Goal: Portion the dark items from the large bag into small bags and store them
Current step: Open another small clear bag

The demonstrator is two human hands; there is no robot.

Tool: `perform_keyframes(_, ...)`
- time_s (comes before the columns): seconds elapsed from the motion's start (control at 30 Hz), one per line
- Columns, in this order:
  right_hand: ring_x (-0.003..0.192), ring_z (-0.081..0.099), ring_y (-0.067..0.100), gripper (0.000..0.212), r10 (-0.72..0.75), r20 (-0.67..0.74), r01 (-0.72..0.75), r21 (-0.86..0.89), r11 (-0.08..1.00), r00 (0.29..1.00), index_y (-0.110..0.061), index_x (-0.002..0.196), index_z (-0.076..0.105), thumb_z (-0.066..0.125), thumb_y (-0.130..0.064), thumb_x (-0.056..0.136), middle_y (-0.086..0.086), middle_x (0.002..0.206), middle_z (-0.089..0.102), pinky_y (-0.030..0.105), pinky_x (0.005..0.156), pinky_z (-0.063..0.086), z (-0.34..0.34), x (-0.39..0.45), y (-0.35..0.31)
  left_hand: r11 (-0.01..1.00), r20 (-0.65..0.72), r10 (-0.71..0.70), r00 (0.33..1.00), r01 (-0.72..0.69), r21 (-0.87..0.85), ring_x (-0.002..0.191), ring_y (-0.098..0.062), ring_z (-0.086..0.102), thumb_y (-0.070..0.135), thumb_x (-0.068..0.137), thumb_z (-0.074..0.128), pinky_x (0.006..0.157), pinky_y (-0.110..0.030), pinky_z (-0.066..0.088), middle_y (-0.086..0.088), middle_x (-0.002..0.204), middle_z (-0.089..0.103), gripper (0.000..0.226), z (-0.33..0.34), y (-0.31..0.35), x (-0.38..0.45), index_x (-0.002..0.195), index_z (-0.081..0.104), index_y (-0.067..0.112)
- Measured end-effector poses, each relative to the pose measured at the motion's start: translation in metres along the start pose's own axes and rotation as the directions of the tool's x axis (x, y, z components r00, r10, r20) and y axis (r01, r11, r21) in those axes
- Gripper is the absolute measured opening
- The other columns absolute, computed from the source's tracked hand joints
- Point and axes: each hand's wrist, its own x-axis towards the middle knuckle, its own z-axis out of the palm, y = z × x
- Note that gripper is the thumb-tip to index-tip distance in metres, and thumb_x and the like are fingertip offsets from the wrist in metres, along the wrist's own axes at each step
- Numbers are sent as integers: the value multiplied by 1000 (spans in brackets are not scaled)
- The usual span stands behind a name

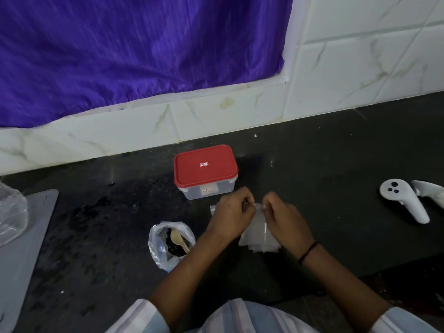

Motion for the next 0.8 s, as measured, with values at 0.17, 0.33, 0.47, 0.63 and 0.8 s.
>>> perform_keyframes(0.17, 70, 63, 6, 12, -109, 103, 77, 275, 958, 989, -22, 91, 51, 45, -17, 101, -5, 78, 63, 33, 65, 56, -15, 16, -44, 995, -169, 96, 981, -92, 28, 69, -8, 57, 9, 92, 61, 61, -24, 48, 5, 79, 63, 7, -31, 2, -15, 88, 61, 14)
perform_keyframes(0.33, 70, 66, 6, 18, -108, 193, 24, 393, 919, 975, -17, 86, 61, 49, -16, 99, -3, 79, 67, 21, 61, 53, -10, 26, -70, 991, -277, 118, 954, -97, 89, 71, -3, 54, 9, 91, 62, 63, -10, 39, 7, 81, 62, 6, -42, -10, -34, 89, 63, 15)
perform_keyframes(0.47, 68, 71, 14, 12, -98, 238, -36, 501, 865, 966, -12, 84, 66, 60, -14, 94, 4, 76, 71, 23, 58, 55, -1, 32, -83, 998, -289, 51, 956, -60, -24, 75, -4, 57, 10, 88, 62, 64, -14, 44, 7, 84, 61, 4, -45, -23, -48, 88, 62, 14)
perform_keyframes(0.63, 72, 71, 17, 12, -107, 280, -62, 531, 845, 954, -17, 98, 61, 64, -8, 91, 5, 81, 71, 35, 65, 60, 16, 40, -93, 990, -324, -91, 942, 50, -134, 80, -10, 63, 15, 87, 71, 68, -14, 45, 11, 88, 65, 9, -49, -39, -59, 95, 67, 18)
perform_keyframes(0.8, 63, 70, 18, 24, -96, 206, -47, 594, 803, 974, -22, 95, 49, 67, -7, 89, 6, 77, 72, 29, 57, 56, 31, 42, -102, 894, -335, -293, 895, 133, -428, 81, -18, 73, 16, 91, 66, 77, -42, 60, 2, 83, 75, 7, -57, -38, -63, 91, 72, 13)
